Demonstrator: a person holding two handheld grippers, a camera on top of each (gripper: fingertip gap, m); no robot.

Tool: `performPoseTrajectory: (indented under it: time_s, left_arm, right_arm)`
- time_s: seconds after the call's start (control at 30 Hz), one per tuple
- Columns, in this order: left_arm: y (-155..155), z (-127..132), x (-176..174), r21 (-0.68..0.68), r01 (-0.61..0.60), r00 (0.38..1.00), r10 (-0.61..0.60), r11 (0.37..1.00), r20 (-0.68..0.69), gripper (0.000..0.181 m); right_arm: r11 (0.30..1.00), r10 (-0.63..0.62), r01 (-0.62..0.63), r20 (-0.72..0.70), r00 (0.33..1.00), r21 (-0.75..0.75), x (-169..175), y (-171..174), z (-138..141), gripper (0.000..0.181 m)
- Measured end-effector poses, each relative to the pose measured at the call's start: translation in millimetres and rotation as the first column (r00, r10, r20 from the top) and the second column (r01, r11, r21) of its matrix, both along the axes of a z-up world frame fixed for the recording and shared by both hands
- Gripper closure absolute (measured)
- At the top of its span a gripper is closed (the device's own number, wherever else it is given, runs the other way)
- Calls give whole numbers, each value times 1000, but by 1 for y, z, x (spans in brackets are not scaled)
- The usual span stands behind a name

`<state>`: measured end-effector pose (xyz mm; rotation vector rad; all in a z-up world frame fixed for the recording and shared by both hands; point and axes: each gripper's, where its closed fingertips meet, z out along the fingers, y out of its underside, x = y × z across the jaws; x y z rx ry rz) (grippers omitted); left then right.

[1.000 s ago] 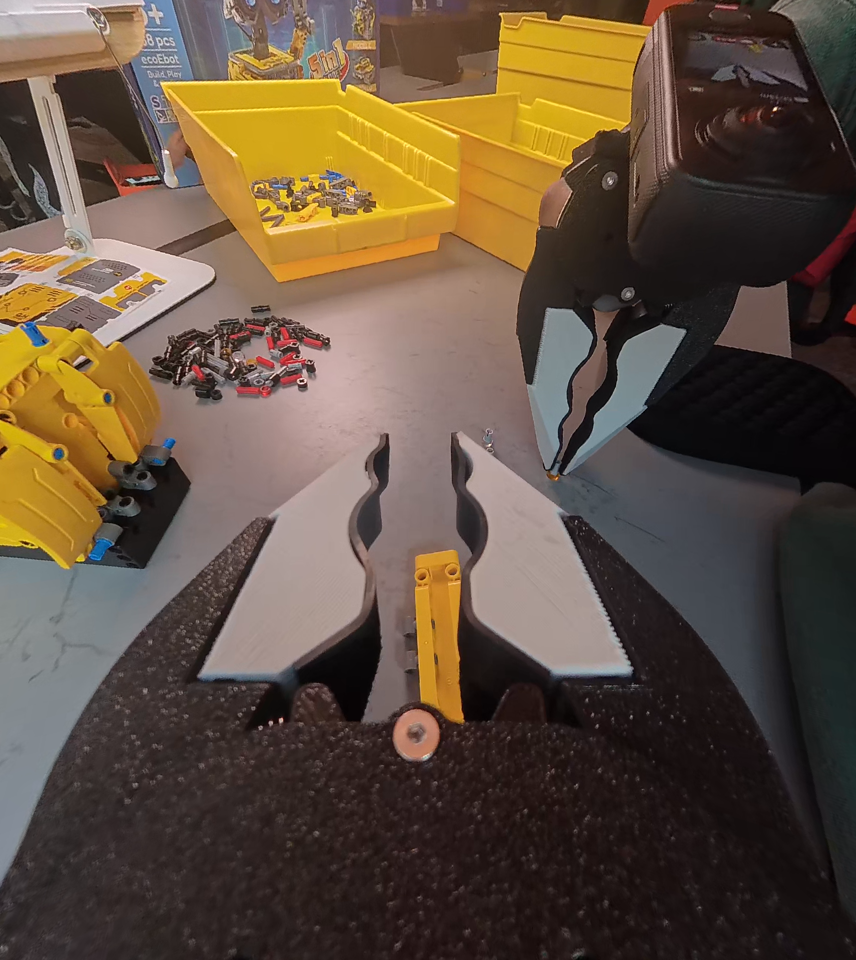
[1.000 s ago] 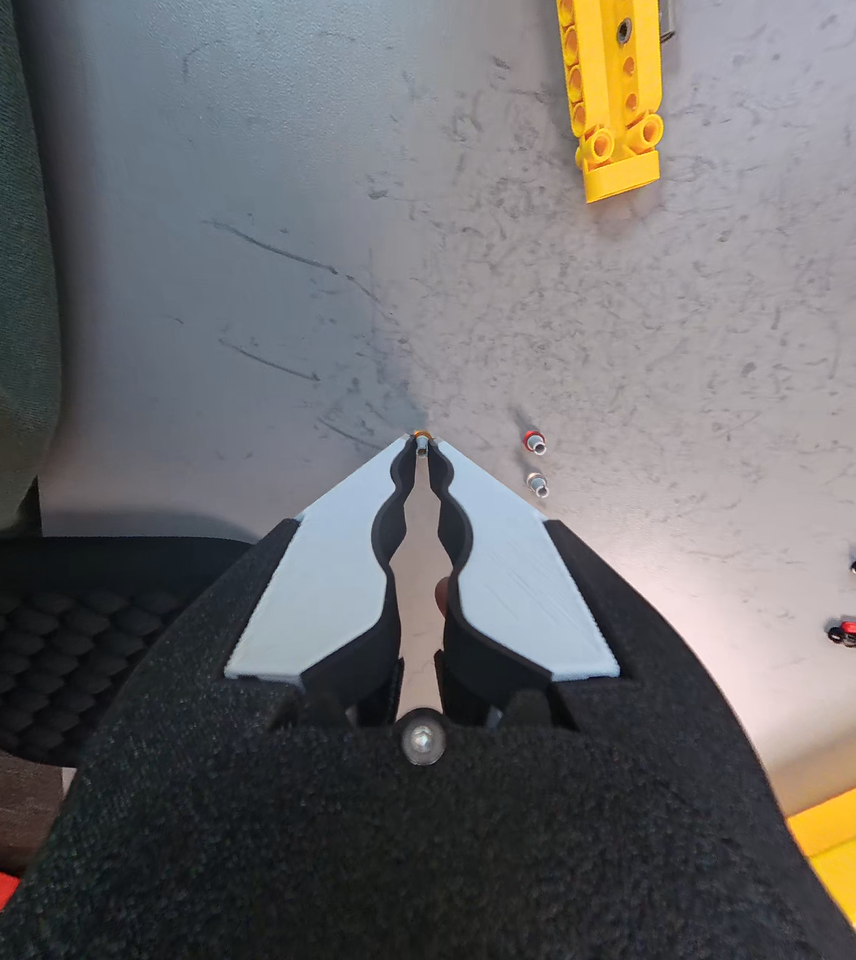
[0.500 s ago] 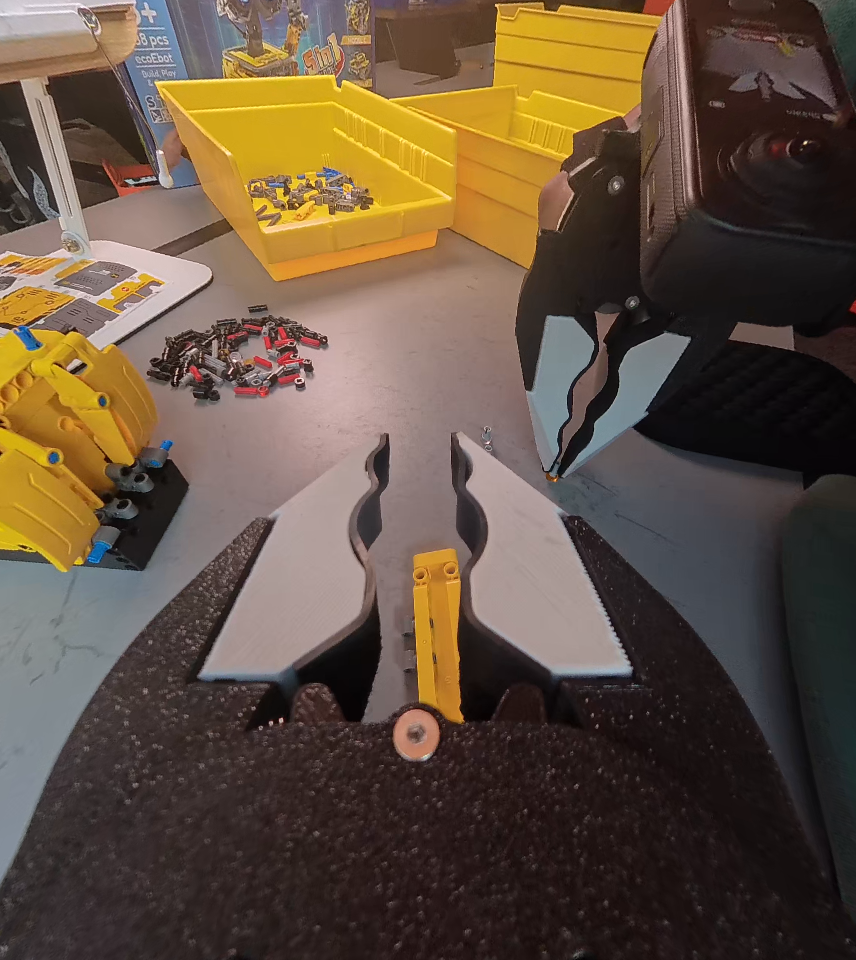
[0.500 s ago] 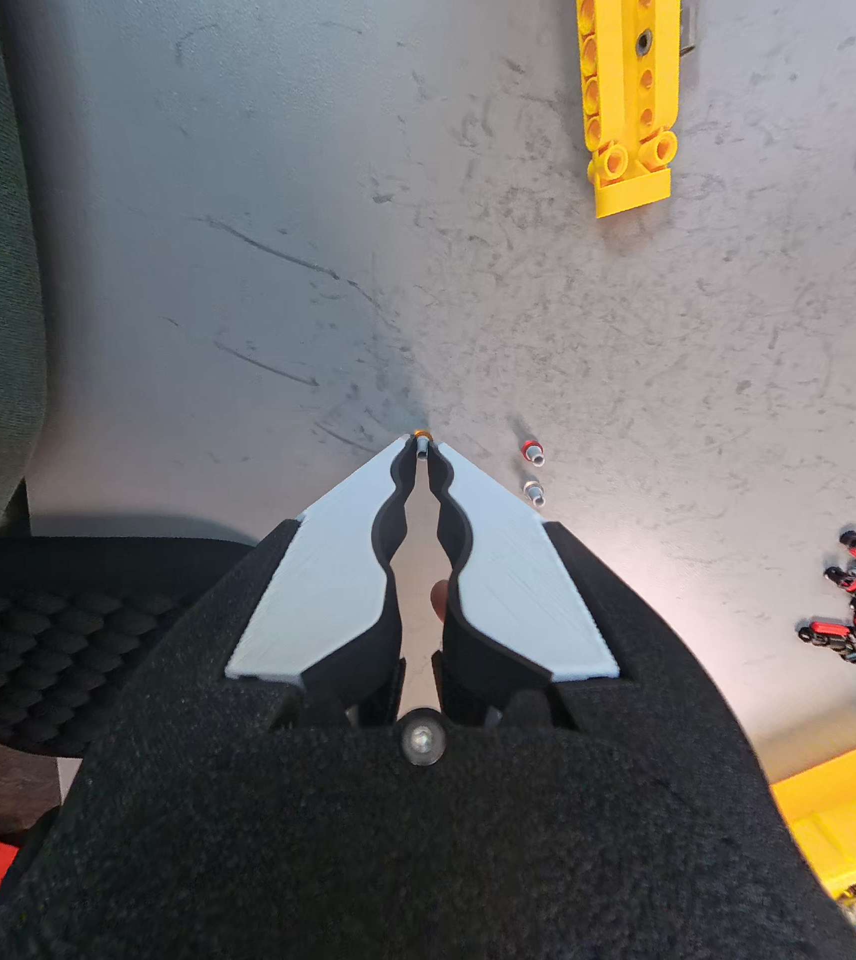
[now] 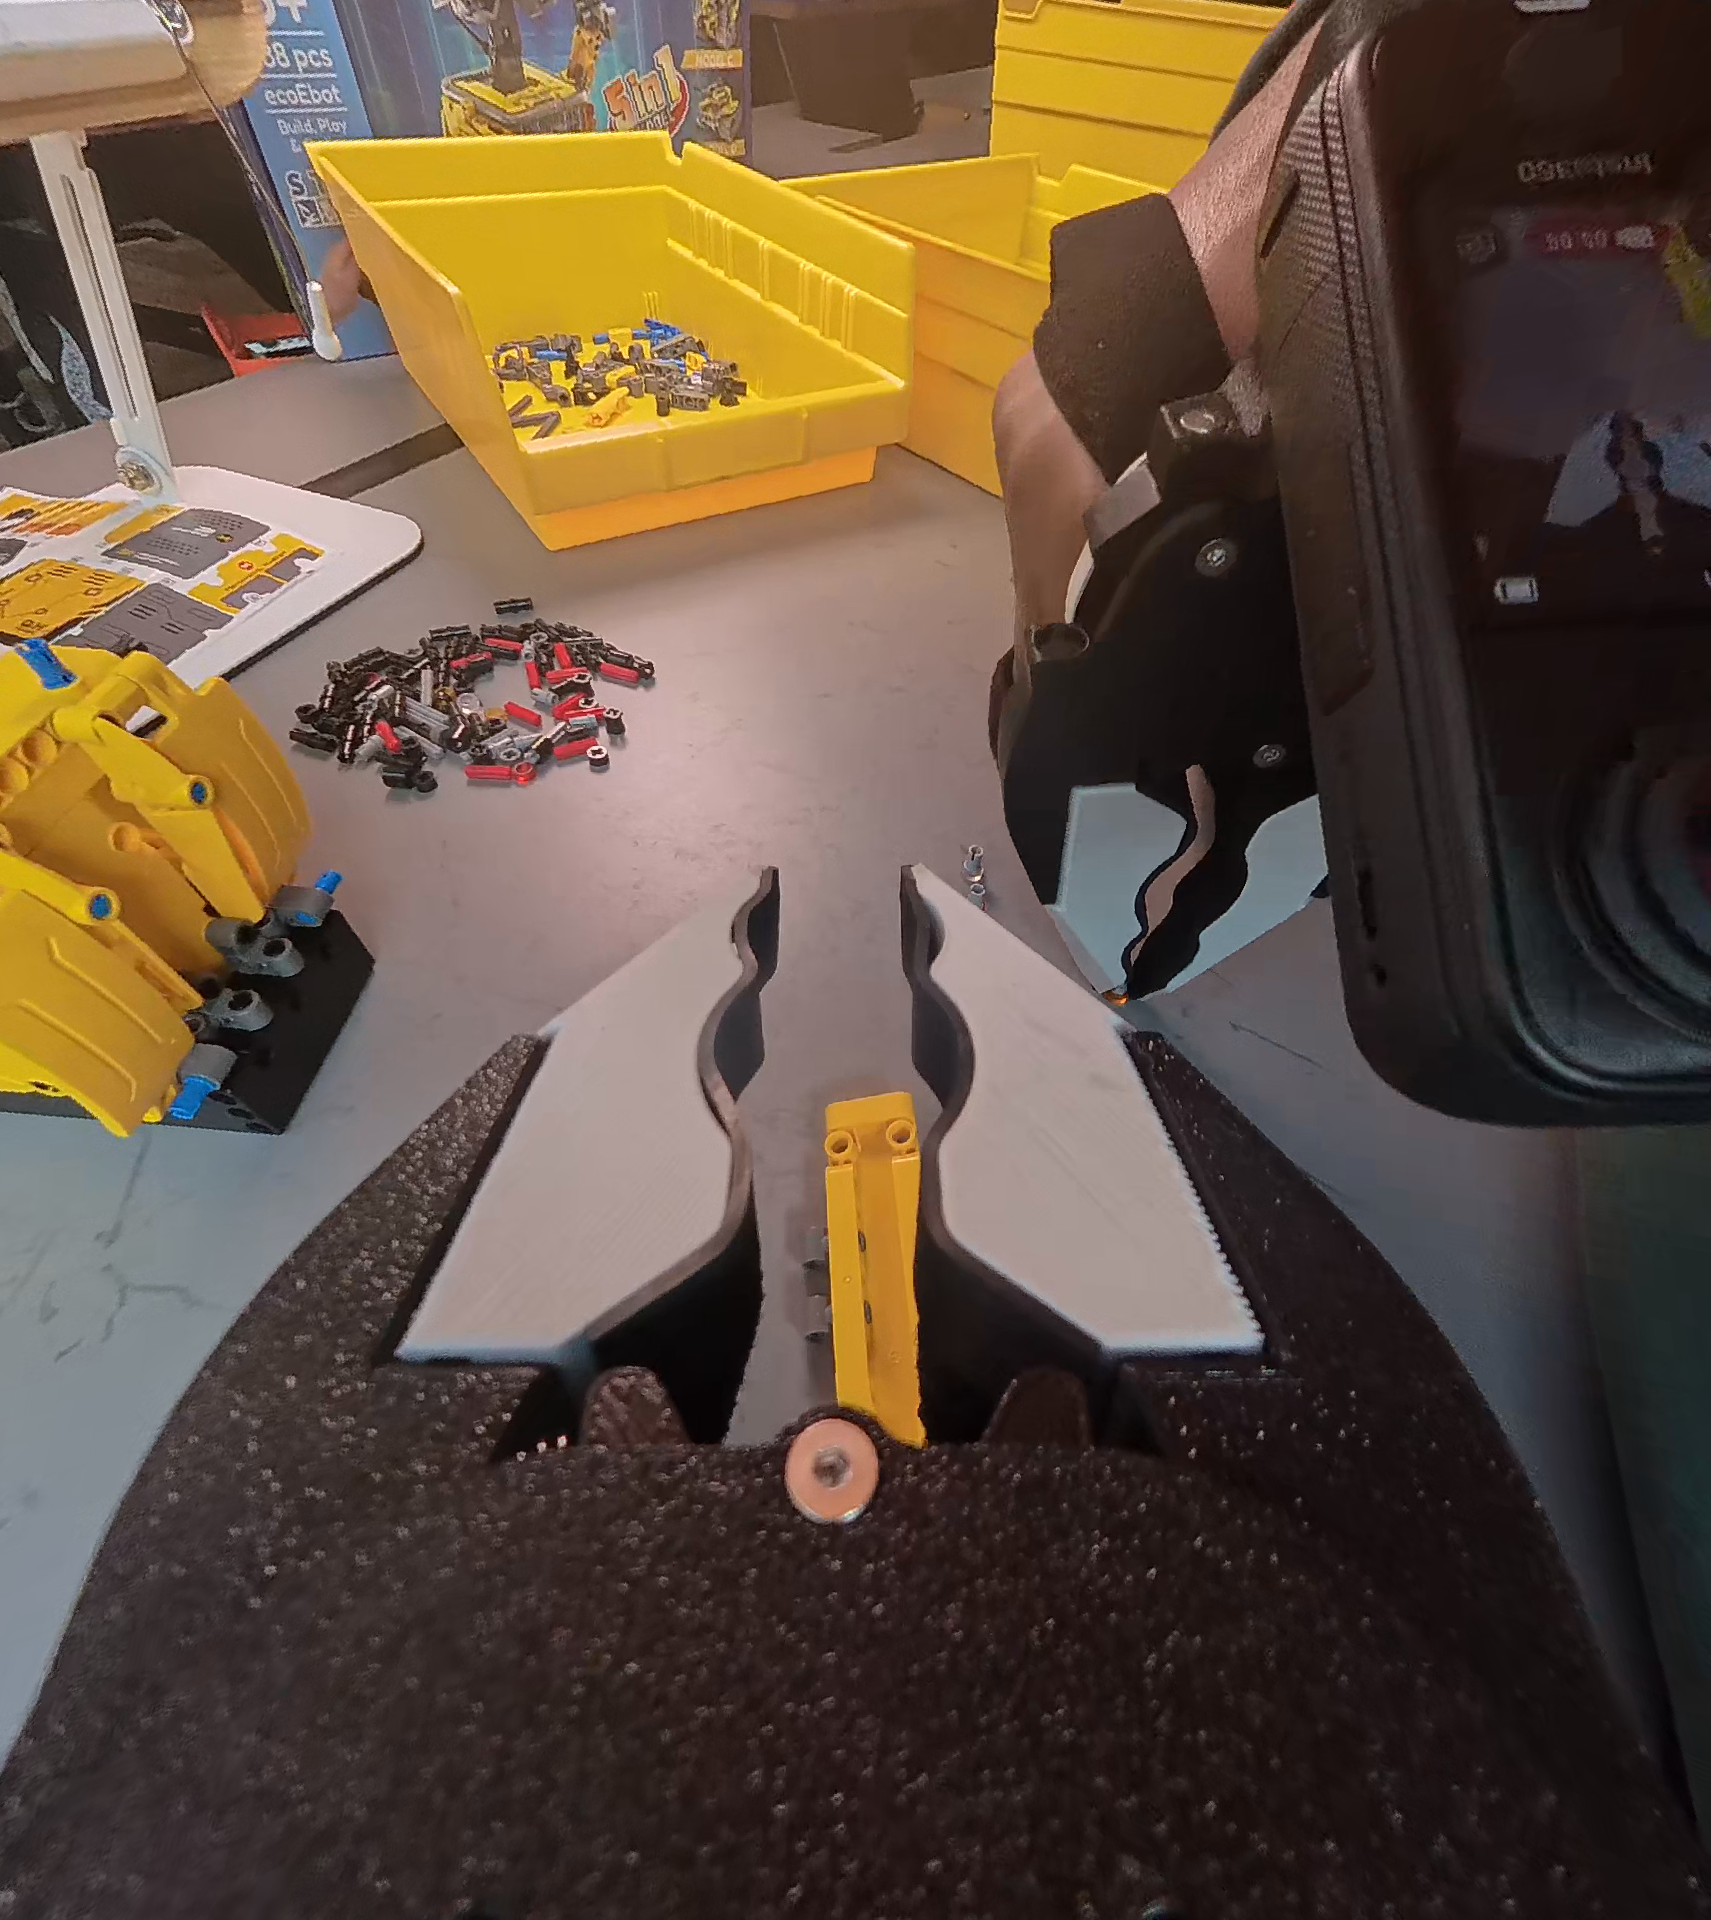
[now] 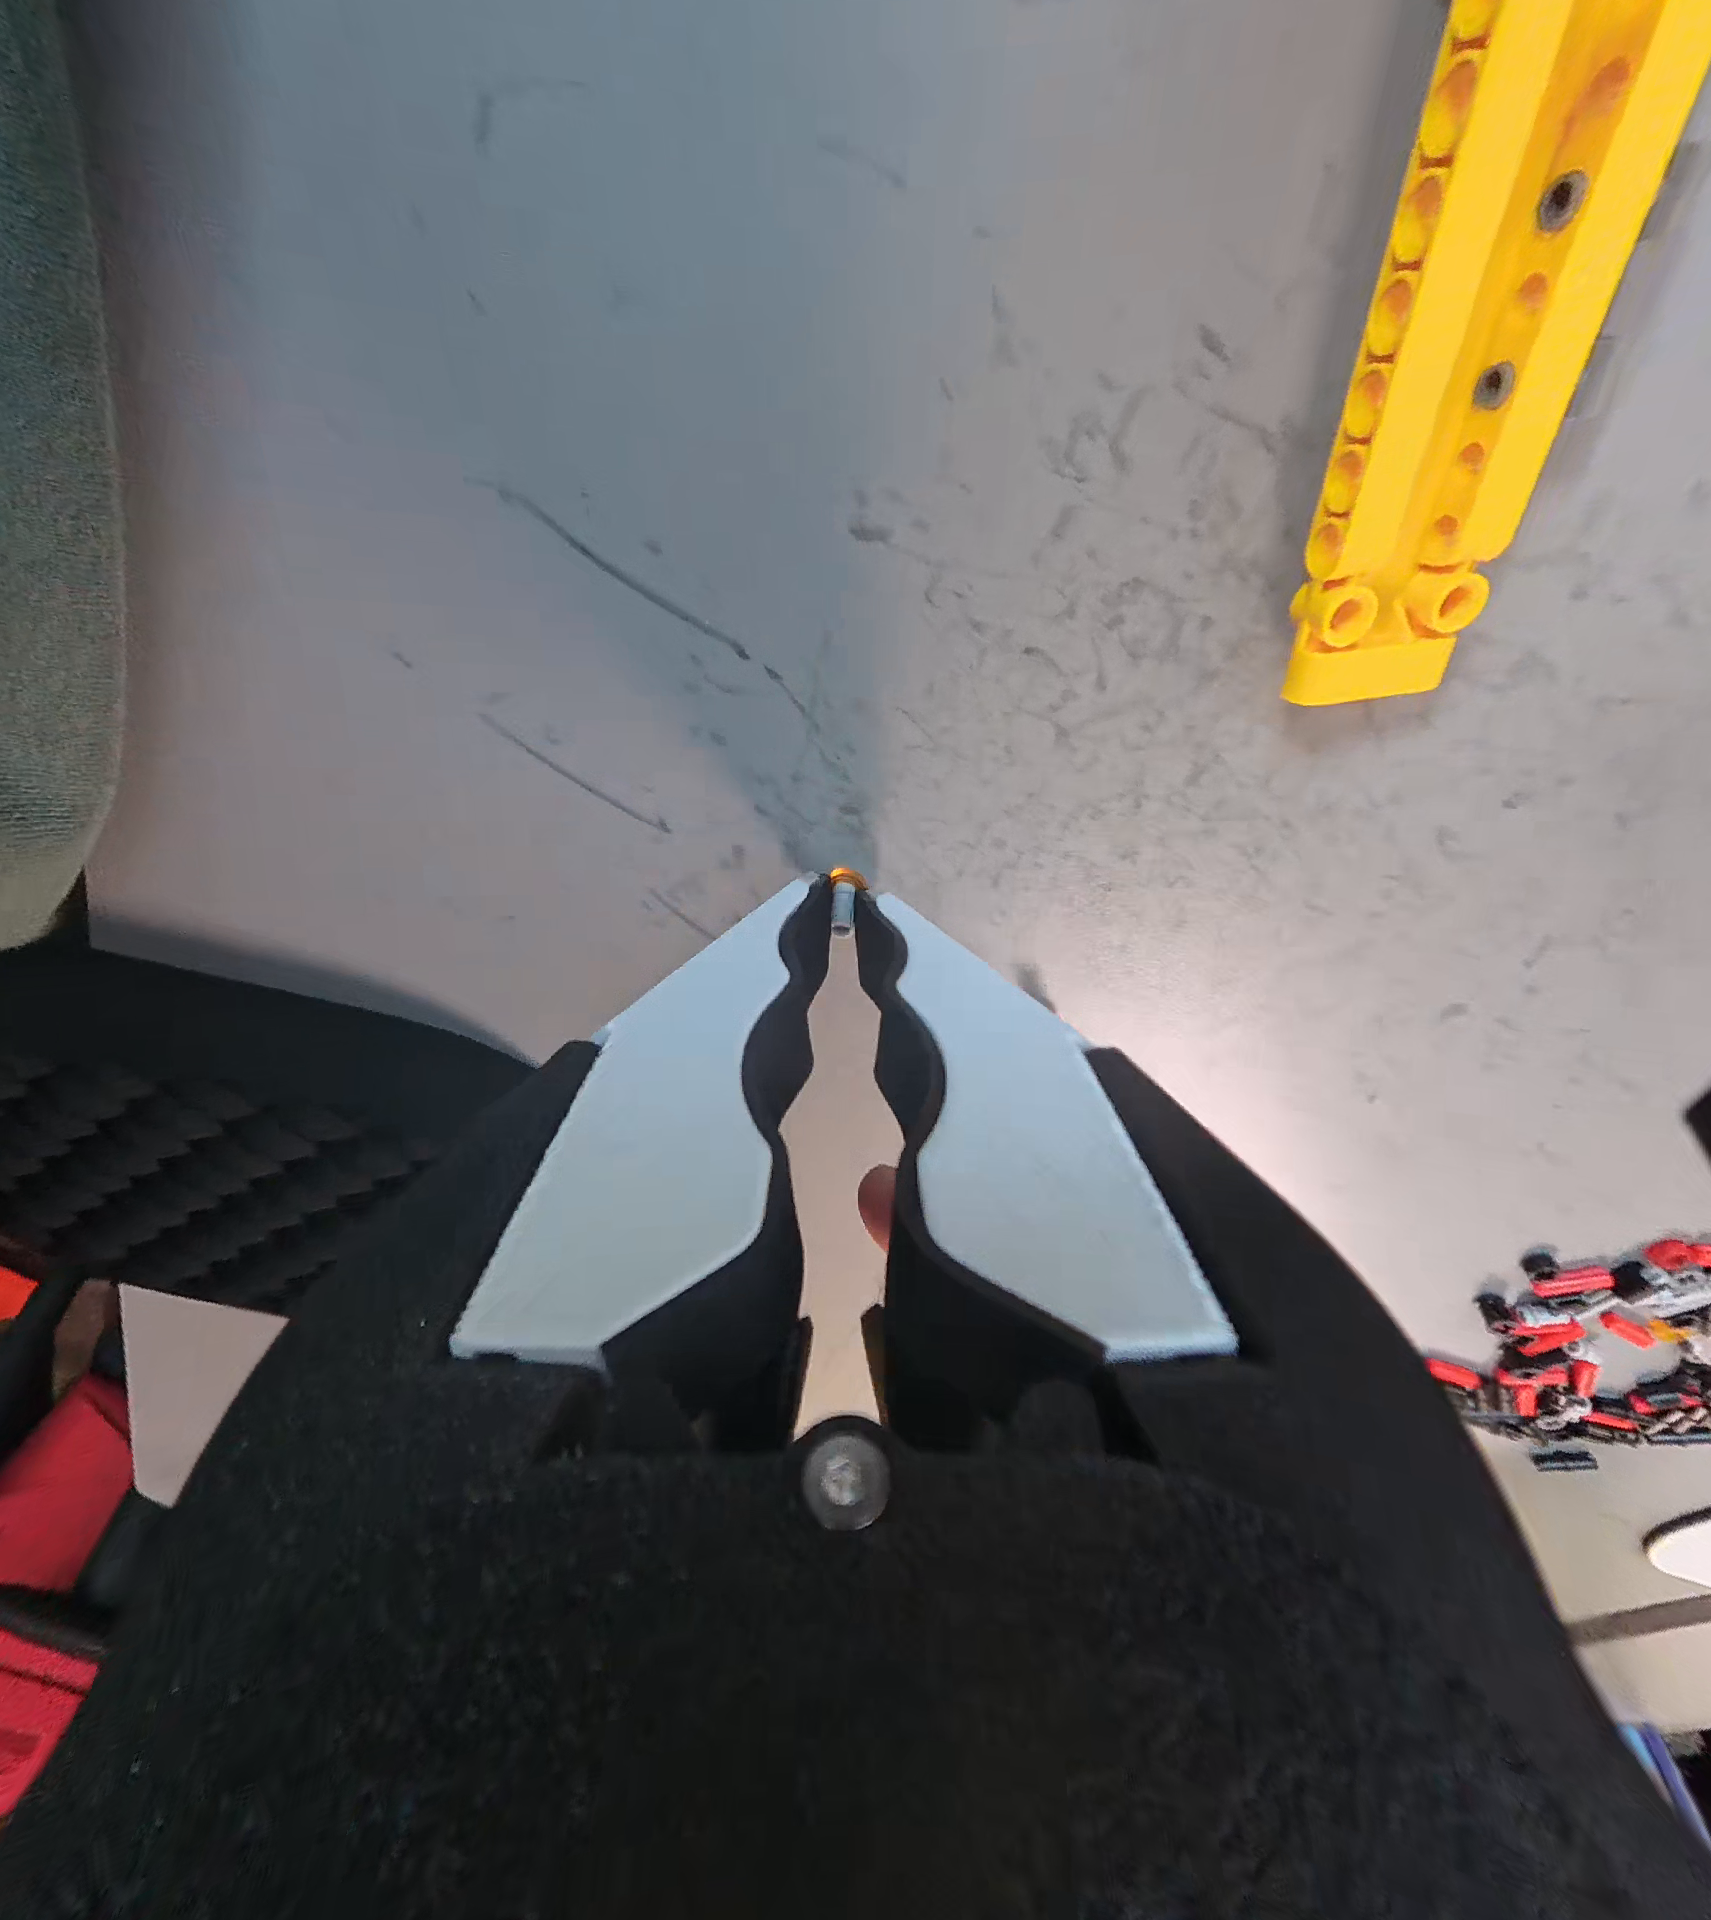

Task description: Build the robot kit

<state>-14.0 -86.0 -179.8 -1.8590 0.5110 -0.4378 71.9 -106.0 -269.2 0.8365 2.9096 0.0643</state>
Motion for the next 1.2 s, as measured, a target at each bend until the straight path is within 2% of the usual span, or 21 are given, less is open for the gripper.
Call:
performPoseTrajectory:
  time_s: [0.1,0.27,0.4,0.5,0.57,0.63,0.83,0.9,1.0,1.2]
  left_arm:
    - [-1,0,0,1,1,1000,-1,1000,-3,159]
    - [-1,-5,1,-12,6,1000,-6,1000,-12,159]
    - [-4,-7,3,-20,28,1000,-28,999,-8,158]
    - [-7,-8,10,-34,77,997,-77,996,13,158]
    - [-12,-7,19,-39,135,990,-133,990,49,158]
    - [-16,-4,28,-49,193,977,-187,980,97,158]
    - [-21,-12,38,-86,255,963,-246,963,107,158]
    - [-28,-7,48,-85,322,938,-306,943,162,159]
    - [-43,10,63,-69,453,852,-409,889,328,162]
    - [-51,38,61,-26,543,683,-424,839,594,167]
  right_arm:
    - [1000,-11,11,3,1000,-11,-1,-3,-1,179]
    - [1000,-28,27,-70,997,-14,-1,-3,-1,178]
    - [979,-161,132,-201,966,-153,1,-3,3,177]
    - [926,-305,191,-346,887,-326,-7,-7,24,177]
    - [879,-395,188,-450,801,-438,-19,-8,49,177]
    - [860,-437,156,-544,716,-486,-25,-5,71,177]
    - [867,-441,158,-579,686,-473,-13,-1,68,177]
    - [858,-445,109,-619,647,-502,-19,-9,76,177]
    - [847,-446,22,-686,575,-532,-27,-20,92,177]
    - [830,-442,-97,-755,485,-549,-32,-36,123,176]
